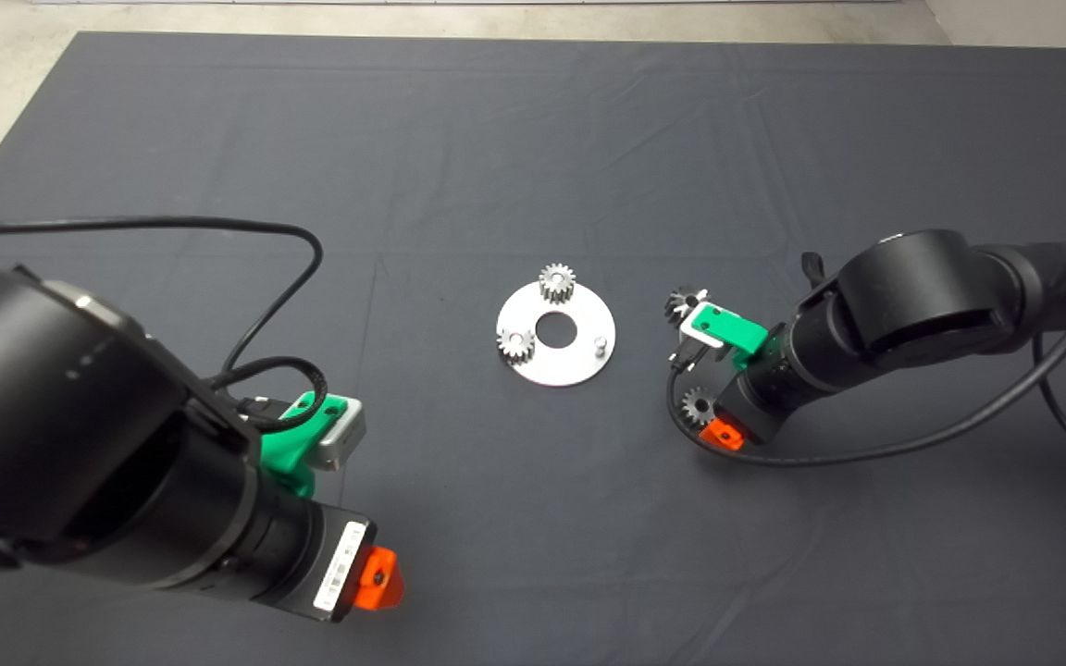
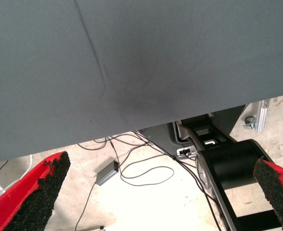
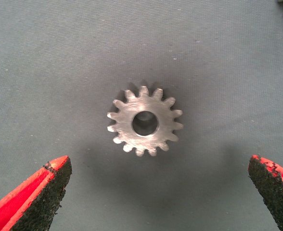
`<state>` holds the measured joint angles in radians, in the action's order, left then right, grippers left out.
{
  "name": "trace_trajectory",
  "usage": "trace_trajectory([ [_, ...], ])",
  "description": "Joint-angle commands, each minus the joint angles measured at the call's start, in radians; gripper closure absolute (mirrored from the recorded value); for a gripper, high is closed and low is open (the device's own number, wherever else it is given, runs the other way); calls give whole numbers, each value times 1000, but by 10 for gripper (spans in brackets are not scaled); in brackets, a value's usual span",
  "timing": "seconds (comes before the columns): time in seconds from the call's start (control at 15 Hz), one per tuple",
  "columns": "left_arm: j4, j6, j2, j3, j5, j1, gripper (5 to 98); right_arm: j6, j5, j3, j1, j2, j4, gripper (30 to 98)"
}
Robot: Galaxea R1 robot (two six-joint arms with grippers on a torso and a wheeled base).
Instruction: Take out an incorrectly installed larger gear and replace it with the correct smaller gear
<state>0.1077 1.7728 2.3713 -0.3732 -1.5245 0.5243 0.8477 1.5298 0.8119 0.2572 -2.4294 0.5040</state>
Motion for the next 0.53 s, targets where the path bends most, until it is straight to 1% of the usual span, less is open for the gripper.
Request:
trace_trajectory([
  [0.0,0,5,0,16,-2,11,54,8,16,-1,-8,-18,75,314],
  [0.27,0,5,0,16,-2,11,54,8,16,2,-21,-20,109,314],
  [0.47,0,2,-2,16,-5,11,54,9,15,2,-30,-24,117,314],
])
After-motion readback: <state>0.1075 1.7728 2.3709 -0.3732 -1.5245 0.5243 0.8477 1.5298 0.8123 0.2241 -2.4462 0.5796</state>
